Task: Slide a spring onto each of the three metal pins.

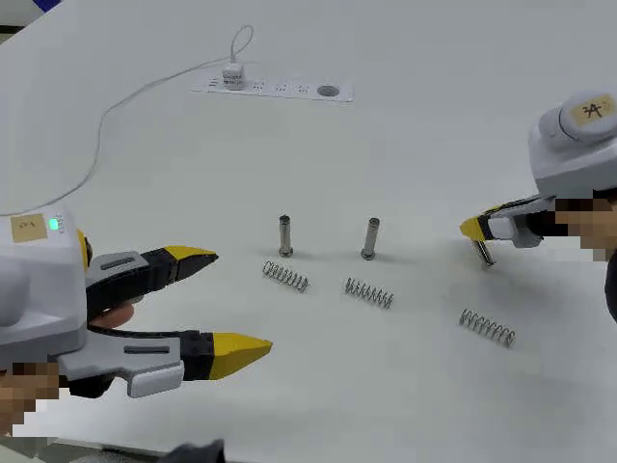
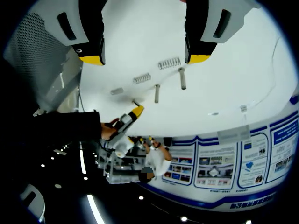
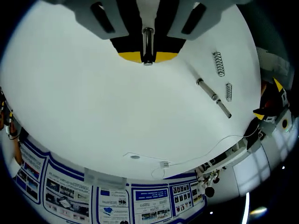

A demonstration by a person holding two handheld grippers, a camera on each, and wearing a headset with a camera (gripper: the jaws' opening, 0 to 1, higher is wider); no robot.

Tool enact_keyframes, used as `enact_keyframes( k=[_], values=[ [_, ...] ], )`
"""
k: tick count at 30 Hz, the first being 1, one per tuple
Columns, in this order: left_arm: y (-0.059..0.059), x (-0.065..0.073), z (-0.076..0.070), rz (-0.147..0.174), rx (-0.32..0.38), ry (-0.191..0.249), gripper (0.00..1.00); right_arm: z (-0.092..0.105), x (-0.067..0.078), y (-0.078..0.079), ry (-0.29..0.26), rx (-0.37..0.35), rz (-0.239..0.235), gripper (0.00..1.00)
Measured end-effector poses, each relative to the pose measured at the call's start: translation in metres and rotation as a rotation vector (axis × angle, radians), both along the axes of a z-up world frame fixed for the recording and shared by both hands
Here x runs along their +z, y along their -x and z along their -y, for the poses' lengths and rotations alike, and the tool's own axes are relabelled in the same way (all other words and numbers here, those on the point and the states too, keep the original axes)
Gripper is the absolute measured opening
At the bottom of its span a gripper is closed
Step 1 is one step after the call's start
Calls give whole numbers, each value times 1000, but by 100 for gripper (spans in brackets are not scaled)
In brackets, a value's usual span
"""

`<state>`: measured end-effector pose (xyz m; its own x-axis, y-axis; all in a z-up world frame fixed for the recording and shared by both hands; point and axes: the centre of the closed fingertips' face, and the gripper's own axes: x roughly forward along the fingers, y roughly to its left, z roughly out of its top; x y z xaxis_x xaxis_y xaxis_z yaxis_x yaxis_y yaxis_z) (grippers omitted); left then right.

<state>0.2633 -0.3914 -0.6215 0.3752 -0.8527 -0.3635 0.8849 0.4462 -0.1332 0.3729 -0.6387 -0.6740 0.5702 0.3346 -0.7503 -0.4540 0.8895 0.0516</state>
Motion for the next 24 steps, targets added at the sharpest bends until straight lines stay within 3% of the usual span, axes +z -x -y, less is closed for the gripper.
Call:
enact_keyframes(
  k=[11,17,20,24],
  values=[
    [1,1,-1,9,-3,-3,70,1,9,18,-4,-10,51,9],
    [1,2,-2,13,-1,-6,70,-1,11,21,-18,-10,71,9],
    [1,2,-2,14,-1,-8,70,-5,17,21,-35,-6,106,8],
    [2,2,-3,15,-1,-12,70,-7,16,22,-26,7,104,8]
  ],
)
